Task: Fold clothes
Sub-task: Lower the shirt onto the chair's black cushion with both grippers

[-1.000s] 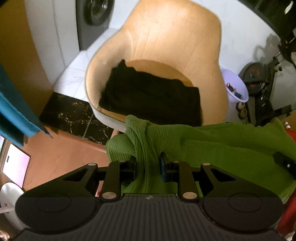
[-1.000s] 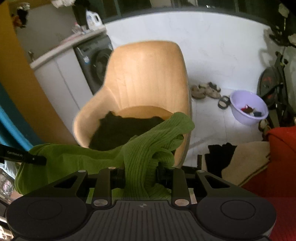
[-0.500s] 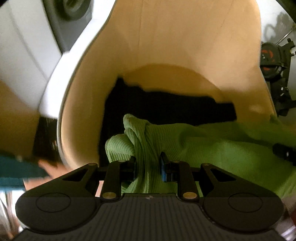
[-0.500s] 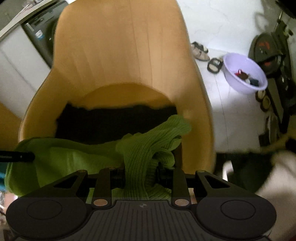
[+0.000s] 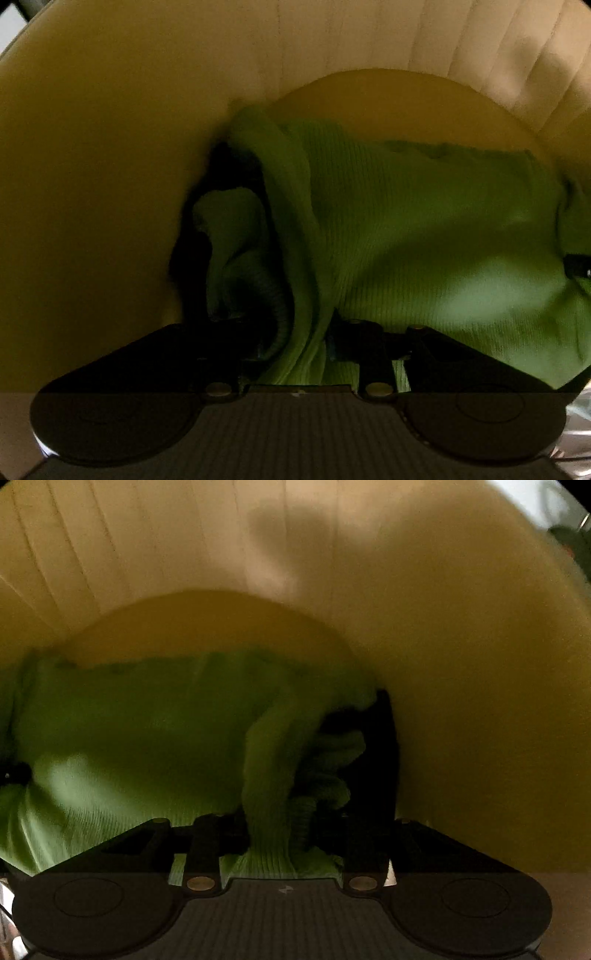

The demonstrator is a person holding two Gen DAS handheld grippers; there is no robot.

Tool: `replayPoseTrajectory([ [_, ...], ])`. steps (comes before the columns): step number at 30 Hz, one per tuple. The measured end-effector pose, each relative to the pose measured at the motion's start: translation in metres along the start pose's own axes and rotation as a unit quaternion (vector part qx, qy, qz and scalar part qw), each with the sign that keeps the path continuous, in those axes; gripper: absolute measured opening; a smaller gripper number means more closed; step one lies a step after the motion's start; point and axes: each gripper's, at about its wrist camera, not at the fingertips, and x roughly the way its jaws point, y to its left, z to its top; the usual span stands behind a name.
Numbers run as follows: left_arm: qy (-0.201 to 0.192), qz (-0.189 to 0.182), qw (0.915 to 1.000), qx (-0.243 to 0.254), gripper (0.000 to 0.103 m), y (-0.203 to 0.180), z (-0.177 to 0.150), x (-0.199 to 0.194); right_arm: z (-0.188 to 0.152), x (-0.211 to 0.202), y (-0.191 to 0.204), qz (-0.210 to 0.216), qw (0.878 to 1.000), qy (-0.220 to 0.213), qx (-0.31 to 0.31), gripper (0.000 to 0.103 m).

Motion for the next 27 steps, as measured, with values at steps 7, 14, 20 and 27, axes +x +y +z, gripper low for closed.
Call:
replayPoseTrajectory([
  [7,-0.002,-0.035,0.9994,0.006,0.051,0.016,-0.029,-0.023,-0.029,-0.030,-0.010,0.043,0.998,-0.018,0.031,0.050],
  [14,-0.005,-0.066,0.9977,0.009,0.051,0.032,-0.052,-0.042,-0.073,-0.037,-0.008,0.041,0.997,-0.019,0.064,0.059],
  [20,-0.003,-0.043,0.9991,-0.002,0.007,0.035,-0.047,-0.037,-0.081,-0.027,-0.004,0.021,0.997,-0.024,0.077,0.014],
  [27,0.009,-0.067,0.9975,-0.022,0.005,0.053,-0.045,-0.060,-0.057,-0.052,-0.004,0.041,0.995,-0.019,0.087,0.009],
])
